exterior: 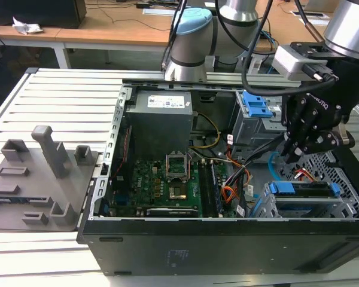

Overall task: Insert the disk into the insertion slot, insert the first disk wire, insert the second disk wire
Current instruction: 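Insert the second disk wire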

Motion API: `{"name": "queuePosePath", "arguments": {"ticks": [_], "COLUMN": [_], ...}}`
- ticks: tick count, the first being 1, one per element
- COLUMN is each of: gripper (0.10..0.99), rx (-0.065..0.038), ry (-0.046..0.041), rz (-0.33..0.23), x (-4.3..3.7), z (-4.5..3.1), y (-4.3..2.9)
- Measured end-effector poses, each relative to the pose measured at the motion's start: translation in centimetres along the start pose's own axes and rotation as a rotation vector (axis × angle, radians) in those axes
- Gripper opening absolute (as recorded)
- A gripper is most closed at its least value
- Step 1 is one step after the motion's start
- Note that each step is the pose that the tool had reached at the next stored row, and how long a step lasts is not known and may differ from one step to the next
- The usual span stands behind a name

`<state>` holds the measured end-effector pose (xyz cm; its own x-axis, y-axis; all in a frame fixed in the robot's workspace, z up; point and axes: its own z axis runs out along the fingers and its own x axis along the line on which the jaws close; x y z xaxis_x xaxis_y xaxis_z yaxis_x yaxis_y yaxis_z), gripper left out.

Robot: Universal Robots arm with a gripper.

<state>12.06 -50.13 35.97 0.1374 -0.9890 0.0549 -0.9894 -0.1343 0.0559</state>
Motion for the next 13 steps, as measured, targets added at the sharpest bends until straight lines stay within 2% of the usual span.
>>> {"name": "queuePosePath", "arguments": {"ticks": [1, 9, 10, 11, 13], "gripper": [0.165, 0.165, 0.165, 0.165, 0.165], "rx": [0.0, 0.0, 0.0, 0.0, 0.0], "ry": [0.0001, -0.0001, 0.0002, 0.0012, 0.0025], "rz": [0.0, 0.0, 0.0, -0.001, -0.001], "x": [0.0, 0.17, 0.49, 1.16, 3.21], "z": [0.0, 0.02, 0.03, 0.08, 0.26], "y": [0.0, 0.03, 0.07, 0.16, 0.44]}}
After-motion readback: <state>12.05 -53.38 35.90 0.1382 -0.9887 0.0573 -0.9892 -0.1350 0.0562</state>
